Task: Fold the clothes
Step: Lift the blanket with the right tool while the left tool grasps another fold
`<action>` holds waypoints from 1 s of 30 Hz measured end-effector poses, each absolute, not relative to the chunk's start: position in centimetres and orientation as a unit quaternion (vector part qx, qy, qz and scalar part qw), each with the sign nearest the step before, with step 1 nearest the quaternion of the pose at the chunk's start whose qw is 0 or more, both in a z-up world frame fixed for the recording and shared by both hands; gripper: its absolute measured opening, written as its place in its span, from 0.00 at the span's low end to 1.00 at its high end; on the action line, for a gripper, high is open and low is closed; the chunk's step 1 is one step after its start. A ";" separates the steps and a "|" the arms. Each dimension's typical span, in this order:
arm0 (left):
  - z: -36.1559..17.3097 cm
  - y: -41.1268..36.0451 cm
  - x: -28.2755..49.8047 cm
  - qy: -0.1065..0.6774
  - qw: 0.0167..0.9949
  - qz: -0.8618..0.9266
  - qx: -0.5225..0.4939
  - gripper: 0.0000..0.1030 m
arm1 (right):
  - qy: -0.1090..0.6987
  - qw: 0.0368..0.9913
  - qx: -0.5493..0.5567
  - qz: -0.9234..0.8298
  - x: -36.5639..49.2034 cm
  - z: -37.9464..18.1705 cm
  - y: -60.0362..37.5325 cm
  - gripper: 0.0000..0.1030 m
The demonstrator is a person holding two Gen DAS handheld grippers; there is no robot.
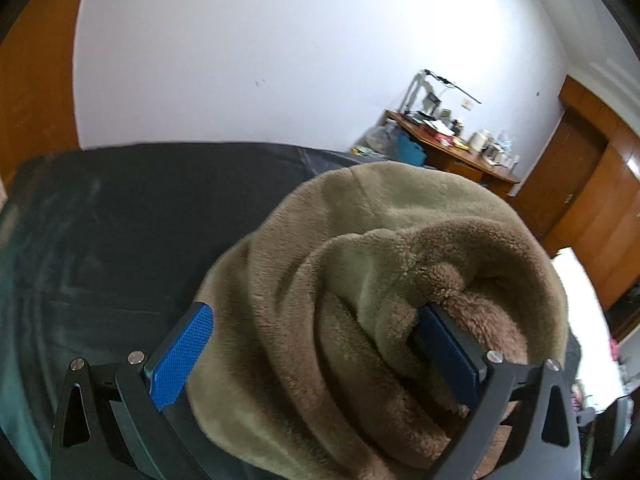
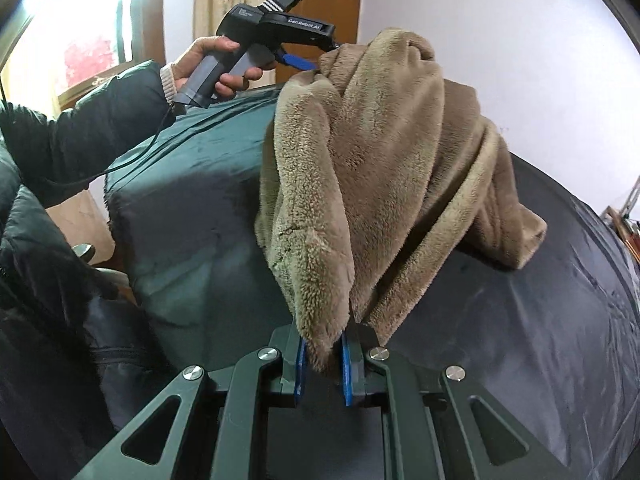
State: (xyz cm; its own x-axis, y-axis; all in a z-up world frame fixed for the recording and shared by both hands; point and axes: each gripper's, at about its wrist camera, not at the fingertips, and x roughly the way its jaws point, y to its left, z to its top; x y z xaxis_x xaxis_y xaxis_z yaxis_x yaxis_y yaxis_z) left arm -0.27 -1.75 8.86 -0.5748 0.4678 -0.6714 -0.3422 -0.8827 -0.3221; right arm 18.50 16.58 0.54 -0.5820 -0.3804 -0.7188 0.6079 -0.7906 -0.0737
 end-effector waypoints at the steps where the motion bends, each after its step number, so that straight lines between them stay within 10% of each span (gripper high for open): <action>1: 9.1 -1.6 -0.1 -0.074 0.236 0.884 -0.396 1.00 | 0.156 0.281 0.359 -0.876 18.3 0.6 16.6 0.14; 25: 7.1 -0.5 1.1 -0.049 0.251 0.882 -0.395 1.00 | 0.087 0.257 0.322 -0.907 15.8 3.4 17.8 0.18; 30: 6.8 -1.2 2.1 -0.044 0.247 0.885 -0.392 1.00 | 0.059 0.287 0.320 -0.901 16.1 4.0 18.6 0.33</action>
